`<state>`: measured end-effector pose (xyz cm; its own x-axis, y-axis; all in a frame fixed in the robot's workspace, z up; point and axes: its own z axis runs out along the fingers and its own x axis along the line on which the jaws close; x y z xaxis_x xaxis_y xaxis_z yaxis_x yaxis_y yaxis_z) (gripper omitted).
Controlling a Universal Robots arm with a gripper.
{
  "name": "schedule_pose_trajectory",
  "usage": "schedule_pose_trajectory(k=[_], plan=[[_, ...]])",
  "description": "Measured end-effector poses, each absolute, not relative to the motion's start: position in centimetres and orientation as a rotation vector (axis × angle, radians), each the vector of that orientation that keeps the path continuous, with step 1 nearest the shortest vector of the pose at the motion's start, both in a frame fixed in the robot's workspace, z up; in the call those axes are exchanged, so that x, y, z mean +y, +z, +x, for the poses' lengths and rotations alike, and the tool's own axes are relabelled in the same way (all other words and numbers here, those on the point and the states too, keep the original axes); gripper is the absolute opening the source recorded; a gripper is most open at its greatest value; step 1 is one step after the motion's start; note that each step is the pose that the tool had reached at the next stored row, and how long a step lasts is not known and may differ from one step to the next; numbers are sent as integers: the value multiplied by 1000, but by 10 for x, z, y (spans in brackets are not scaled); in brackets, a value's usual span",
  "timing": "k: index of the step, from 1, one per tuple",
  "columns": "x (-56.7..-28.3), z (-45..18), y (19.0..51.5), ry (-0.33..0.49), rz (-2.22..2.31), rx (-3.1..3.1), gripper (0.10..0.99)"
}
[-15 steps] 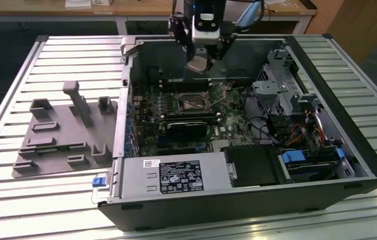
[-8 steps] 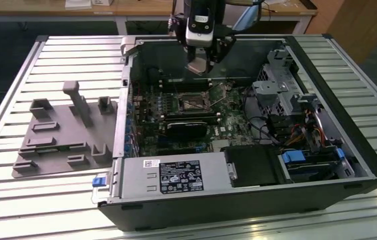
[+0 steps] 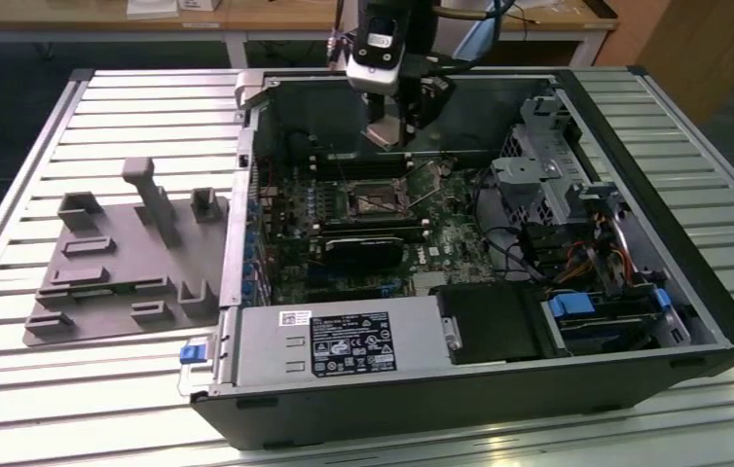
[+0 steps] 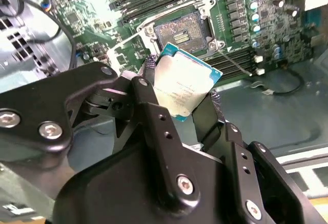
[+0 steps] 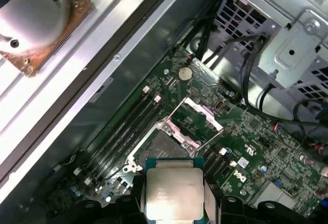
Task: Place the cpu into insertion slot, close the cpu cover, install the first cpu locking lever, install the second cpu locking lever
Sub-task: 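Place the cpu into insertion slot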
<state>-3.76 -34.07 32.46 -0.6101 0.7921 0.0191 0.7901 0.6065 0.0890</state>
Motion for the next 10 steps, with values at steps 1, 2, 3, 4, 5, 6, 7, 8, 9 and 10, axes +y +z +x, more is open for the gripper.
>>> schedule_pose_trajectory(k=[1,2,3,4,5,6,7,8,9,10], plan=[[-341,-38,324,138,1400,2784,537],[-341,-38,324,137,1423,2771,537],[-341,-38,323,137,1449,2757,537],[-341,-38,323,136,1473,2743,537],[-341,-38,322,136,1497,2729,537],[-341,-38,322,136,1522,2714,537],[-341,-38,321,135,1546,2700,537],[-341,-38,321,135,1570,2685,537],[-341,-38,320,134,1593,2670,537],[-341,-38,320,134,1617,2655,537]])
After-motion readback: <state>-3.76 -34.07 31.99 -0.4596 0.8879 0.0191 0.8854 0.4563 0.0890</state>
